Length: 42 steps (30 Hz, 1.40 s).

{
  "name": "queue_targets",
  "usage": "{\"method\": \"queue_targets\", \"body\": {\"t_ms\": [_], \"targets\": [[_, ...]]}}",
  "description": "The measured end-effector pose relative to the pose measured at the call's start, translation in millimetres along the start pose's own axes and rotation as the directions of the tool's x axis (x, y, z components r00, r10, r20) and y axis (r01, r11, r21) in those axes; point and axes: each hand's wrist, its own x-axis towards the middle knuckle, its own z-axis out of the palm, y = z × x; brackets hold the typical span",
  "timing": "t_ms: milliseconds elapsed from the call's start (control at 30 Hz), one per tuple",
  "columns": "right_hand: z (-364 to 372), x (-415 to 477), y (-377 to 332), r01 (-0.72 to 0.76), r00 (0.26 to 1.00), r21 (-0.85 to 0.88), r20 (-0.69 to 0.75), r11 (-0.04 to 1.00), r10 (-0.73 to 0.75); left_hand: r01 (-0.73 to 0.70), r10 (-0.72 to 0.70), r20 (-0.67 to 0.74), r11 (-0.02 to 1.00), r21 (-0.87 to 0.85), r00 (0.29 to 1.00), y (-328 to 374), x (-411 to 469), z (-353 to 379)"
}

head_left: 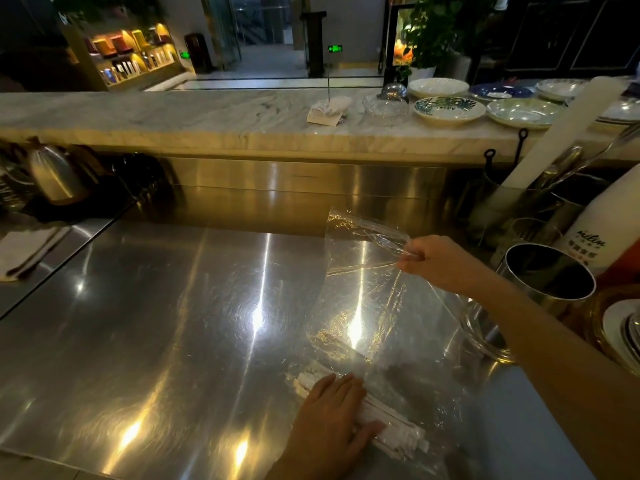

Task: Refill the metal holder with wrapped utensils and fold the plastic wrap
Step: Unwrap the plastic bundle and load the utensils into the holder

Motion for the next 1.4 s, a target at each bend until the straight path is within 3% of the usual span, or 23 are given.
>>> {"method": "queue_targets", "body": {"t_ms": [167,300,367,500,633,800,867,967,1033,1133,1233,1400], "targets": [[-4.7,-2.0,-3.2,0.036,0.999,-0.063,0.031,0.997,-0.034,-0.038,0.033,-0.204,0.999,-0.022,0.979,6.4,30.6,-36.9],[-9.1,-0.4,-11.3,0.104,0.994,-0.171,0.053,0.98,-0.096,-0.198,0.181,-0.428,0.98,0.005,0.885,16.2,81.6,-99.2],[-9.5,2.2,-14.9,0.141,0.988,-0.241,0.09,0.96,-0.122,-0.252,0.245,-0.467,0.967,0.049,0.849,22.3,105.8,-129.1],[-12.1,1.4,-20.2,0.188,0.982,-0.376,0.043,0.907,-0.186,-0.273,0.315,-0.335,0.947,0.167,0.888,25.6,139.6,-164.5],[-23.3,-10.4,-24.7,0.24,0.969,-0.403,0.043,0.883,-0.244,-0.215,0.24,-0.115,0.956,0.201,0.964,16.2,154.0,-168.8],[-36.4,-26.2,-16.5,0.165,0.976,-0.456,-0.052,0.874,-0.212,-0.256,0.274,-0.208,0.961,0.109,0.939,15.5,152.3,-165.4],[-41.1,-37.7,-9.0,0.113,0.964,-0.297,-0.199,0.948,-0.178,-0.233,0.246,-0.235,0.969,0.083,0.94,15.6,149.7,-165.1],[-35.6,-52.3,7.9,0.049,0.94,0.138,-0.342,0.989,0.001,-0.165,0.174,-0.24,0.985,0.056,0.955,12.0,148.9,-163.9],[-24.5,-58.5,17.5,0.001,0.934,0.399,-0.329,0.917,0.142,-0.118,0.126,-0.249,0.992,0.047,0.96,9.0,148.5,-163.8],[-7.2,-64.2,28.6,-0.06,0.932,0.653,-0.235,0.755,0.277,-0.054,0.055,-0.268,0.998,0.012,0.962,6.3,147.2,-164.3],[9.2,-66.7,37.0,-0.089,0.941,0.715,-0.168,0.694,0.294,-0.007,0.009,-0.256,1.0,0.006,0.967,5.3,145.6,-164.4],[8.3,-68.1,33.2,0.03,0.902,0.76,-0.3,0.649,0.31,-0.009,0.001,-0.198,0.999,-0.038,0.98,6.6,137.1,-171.5]]}}
